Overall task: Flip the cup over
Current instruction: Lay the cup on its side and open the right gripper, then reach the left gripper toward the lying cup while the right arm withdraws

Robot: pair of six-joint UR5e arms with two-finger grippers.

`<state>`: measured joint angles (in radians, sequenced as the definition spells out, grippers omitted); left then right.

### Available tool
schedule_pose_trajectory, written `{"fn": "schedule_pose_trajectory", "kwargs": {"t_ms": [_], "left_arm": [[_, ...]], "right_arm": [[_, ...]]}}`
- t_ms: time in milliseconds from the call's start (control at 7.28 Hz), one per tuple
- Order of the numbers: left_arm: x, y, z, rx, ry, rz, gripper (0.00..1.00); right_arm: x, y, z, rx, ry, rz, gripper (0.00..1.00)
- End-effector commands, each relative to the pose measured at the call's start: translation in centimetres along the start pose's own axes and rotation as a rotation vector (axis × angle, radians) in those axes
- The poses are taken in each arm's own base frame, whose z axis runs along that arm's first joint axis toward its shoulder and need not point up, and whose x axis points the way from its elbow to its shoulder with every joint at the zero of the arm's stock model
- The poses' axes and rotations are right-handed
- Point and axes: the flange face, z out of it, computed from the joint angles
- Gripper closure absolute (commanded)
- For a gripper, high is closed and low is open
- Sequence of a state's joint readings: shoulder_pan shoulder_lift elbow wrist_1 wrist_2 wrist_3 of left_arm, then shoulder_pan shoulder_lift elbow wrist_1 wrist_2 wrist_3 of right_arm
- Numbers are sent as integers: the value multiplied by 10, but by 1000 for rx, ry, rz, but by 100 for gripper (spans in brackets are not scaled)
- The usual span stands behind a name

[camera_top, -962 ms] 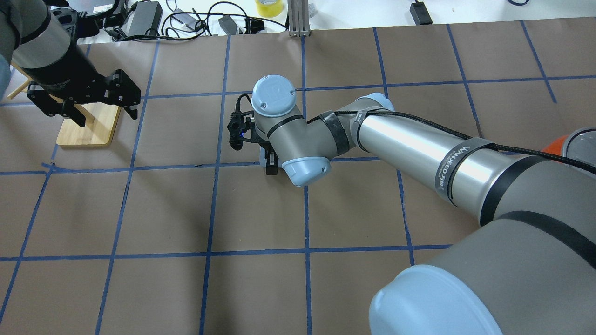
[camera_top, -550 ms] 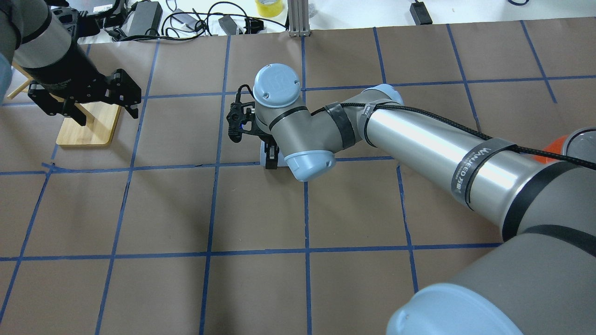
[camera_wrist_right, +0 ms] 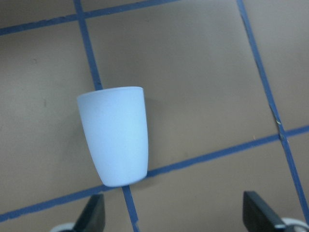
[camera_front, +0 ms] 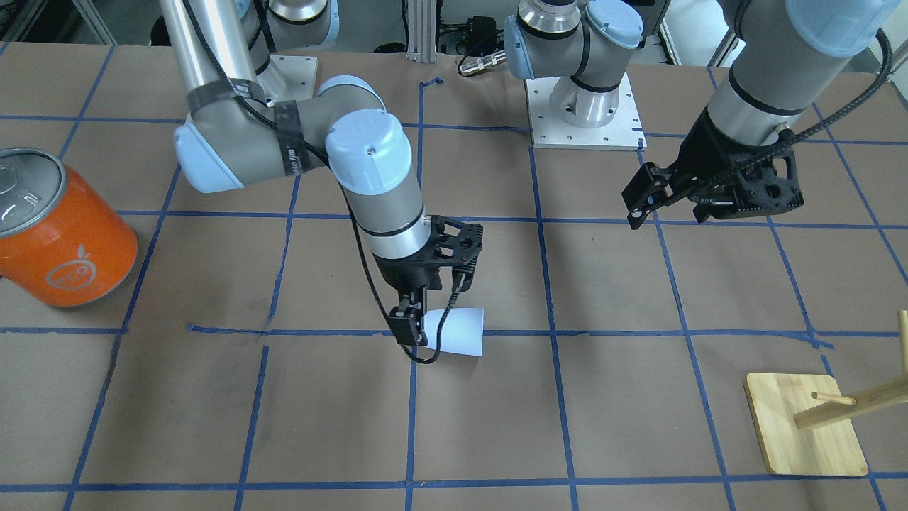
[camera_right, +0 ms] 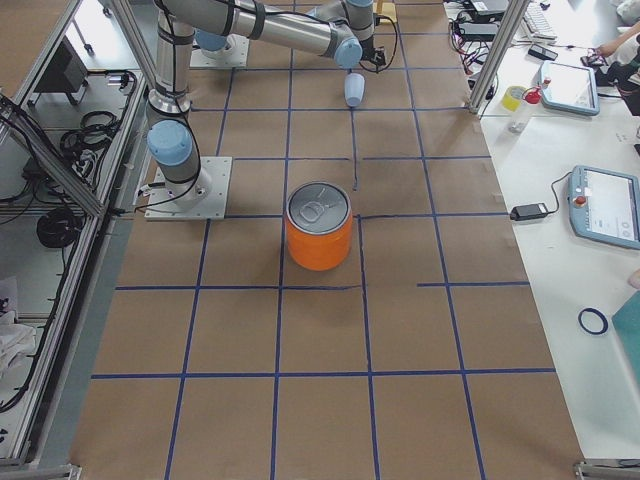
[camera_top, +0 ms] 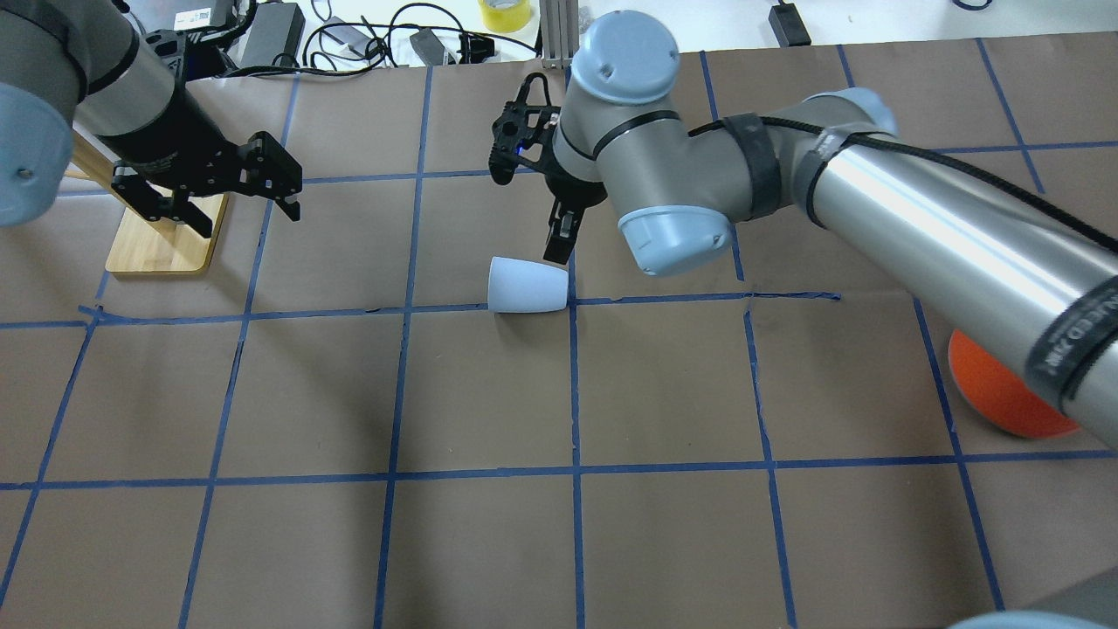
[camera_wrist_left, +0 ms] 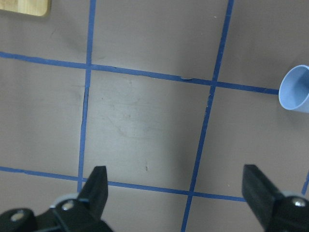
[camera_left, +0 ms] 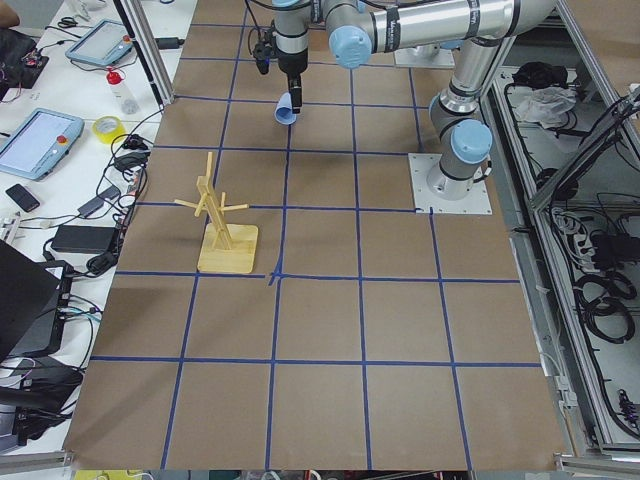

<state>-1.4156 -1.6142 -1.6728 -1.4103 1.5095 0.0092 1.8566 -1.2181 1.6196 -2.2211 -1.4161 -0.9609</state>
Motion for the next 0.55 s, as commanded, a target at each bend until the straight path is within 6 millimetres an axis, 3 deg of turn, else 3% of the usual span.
{"fn": "schedule_pose_trajectory", "kwargs": {"t_ms": [0, 275, 412], "left_arm": [[26, -15, 51, 47, 155, 22, 0], [45, -19, 97, 18, 239, 44, 0], [59, -21, 111, 7, 276, 58, 0]], "right_arm": [[35, 59, -82, -3, 43, 363, 0], [6, 76, -142, -63, 16, 568, 0], [-8, 84, -177, -51, 37, 792, 0]]}}
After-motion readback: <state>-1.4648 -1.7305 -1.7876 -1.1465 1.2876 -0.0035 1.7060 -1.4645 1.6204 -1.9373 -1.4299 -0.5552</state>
